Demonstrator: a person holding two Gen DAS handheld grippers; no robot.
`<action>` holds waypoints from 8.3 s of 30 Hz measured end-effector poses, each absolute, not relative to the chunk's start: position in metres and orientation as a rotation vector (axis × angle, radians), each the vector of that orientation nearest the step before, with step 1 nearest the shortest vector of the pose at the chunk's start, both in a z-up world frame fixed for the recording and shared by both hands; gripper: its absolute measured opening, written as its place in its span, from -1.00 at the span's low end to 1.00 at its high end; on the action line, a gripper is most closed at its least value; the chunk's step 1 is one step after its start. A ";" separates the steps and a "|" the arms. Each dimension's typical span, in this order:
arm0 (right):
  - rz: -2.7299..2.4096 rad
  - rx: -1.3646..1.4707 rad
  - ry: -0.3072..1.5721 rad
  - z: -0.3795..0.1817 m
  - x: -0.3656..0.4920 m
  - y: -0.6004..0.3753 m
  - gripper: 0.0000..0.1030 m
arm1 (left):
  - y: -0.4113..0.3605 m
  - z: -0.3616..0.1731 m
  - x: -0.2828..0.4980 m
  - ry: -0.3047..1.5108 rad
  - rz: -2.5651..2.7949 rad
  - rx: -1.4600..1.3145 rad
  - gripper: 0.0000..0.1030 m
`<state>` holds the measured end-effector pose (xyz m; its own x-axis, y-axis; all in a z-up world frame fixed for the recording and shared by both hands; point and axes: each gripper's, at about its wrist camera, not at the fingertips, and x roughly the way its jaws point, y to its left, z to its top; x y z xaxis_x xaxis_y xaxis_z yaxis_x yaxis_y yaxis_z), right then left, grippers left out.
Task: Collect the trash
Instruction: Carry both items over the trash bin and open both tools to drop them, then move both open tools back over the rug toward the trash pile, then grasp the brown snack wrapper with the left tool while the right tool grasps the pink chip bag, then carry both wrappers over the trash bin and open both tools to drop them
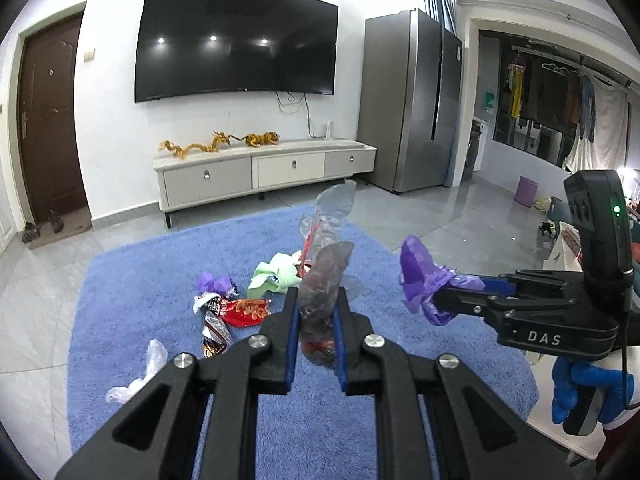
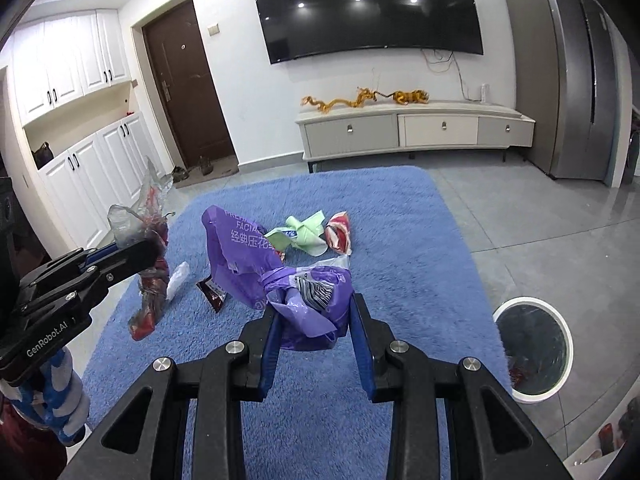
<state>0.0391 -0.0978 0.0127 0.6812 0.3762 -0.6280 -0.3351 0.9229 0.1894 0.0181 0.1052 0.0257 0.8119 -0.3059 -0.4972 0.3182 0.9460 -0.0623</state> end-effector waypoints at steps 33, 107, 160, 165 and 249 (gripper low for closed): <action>0.181 0.311 0.725 -0.035 0.077 -0.251 -0.41 | -0.038 0.002 0.106 0.645 -0.441 0.234 -0.73; -0.205 0.161 0.768 -0.010 0.091 -0.264 -0.05 | -0.074 -0.018 0.161 0.637 -0.243 -0.028 0.03; 0.078 0.018 0.571 0.006 0.103 -0.079 0.04 | 0.161 0.002 0.099 0.442 0.087 -0.099 0.03; 0.113 0.040 0.622 -0.016 0.124 -0.076 0.04 | 0.195 -0.008 0.111 0.459 0.175 -0.092 0.03; 0.245 0.031 0.588 0.004 0.000 -0.123 -0.43 | 0.059 0.004 -0.003 0.521 -0.170 0.133 -0.54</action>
<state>-0.0002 -0.1226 0.0040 0.8037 0.2377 -0.5455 -0.2200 0.9705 0.0988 -0.0032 0.0592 0.0040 0.8538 -0.1272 -0.5049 0.1946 0.9774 0.0827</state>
